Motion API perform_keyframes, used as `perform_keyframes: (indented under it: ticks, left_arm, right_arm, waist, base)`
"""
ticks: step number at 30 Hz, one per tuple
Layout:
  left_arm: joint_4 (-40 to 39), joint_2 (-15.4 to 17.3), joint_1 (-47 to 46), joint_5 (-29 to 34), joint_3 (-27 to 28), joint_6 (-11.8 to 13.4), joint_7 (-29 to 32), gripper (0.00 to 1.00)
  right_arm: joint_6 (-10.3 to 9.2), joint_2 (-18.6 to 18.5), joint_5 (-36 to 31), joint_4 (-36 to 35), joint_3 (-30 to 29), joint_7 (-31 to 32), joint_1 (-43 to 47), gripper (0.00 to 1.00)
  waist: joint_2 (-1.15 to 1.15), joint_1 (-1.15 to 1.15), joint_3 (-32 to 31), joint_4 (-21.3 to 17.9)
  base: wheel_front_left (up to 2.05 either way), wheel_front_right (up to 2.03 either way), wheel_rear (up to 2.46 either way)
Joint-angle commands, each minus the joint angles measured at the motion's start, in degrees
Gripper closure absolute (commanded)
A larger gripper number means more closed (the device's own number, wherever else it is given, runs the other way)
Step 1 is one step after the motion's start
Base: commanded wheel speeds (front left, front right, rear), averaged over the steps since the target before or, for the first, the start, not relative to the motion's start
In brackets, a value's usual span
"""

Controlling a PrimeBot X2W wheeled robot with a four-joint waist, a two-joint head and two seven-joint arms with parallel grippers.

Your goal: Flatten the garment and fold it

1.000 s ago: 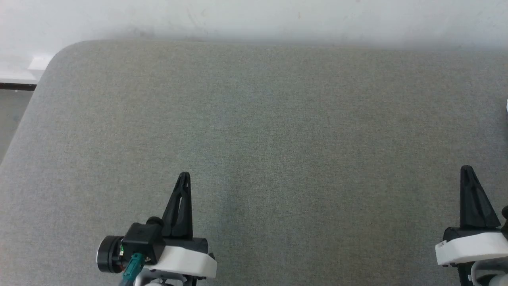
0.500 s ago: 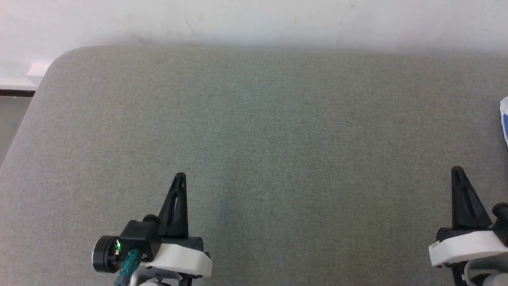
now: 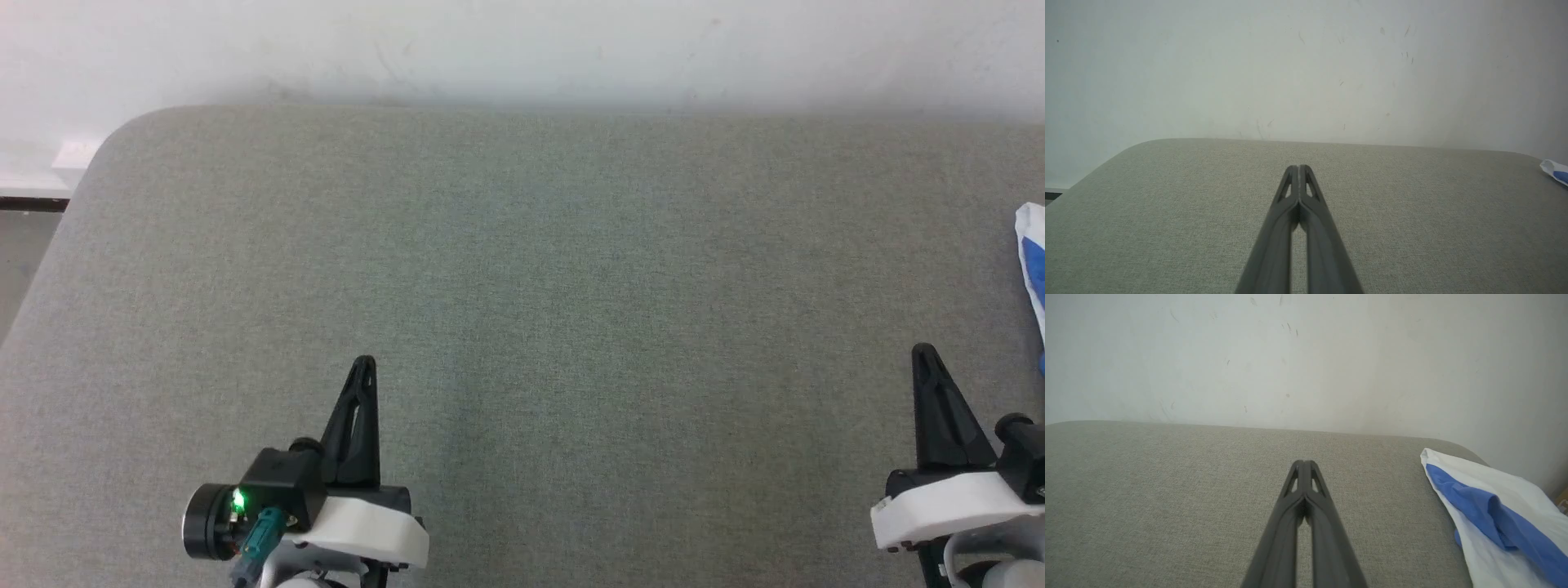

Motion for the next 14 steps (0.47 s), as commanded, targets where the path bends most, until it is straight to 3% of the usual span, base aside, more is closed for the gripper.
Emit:
perform_keyframes:
  ticks: [1,14]
  left_arm:
    - [0.27,-0.21,-0.21,0.67,0.56,-0.44,0.30,1.00]
    - [0.51,-0.43,-0.29,1.68,1.95,-1.24,1.82,1.00]
  right_arm:
    - [-0.03,0.08,-0.28,-0.22,0.43,0.33,-0.31,1.00]
    - [-0.04,0.11,-0.60,-0.39,1.79,1.70,-0.44,1.00]
  waist:
    - [0.00,0.00,-0.08,-0.05]
    - [0.00,0.00,-0.93,-0.54]
  base:
    - [0.00,0.00,0.00]
    - [0.00,0.00,0.00]
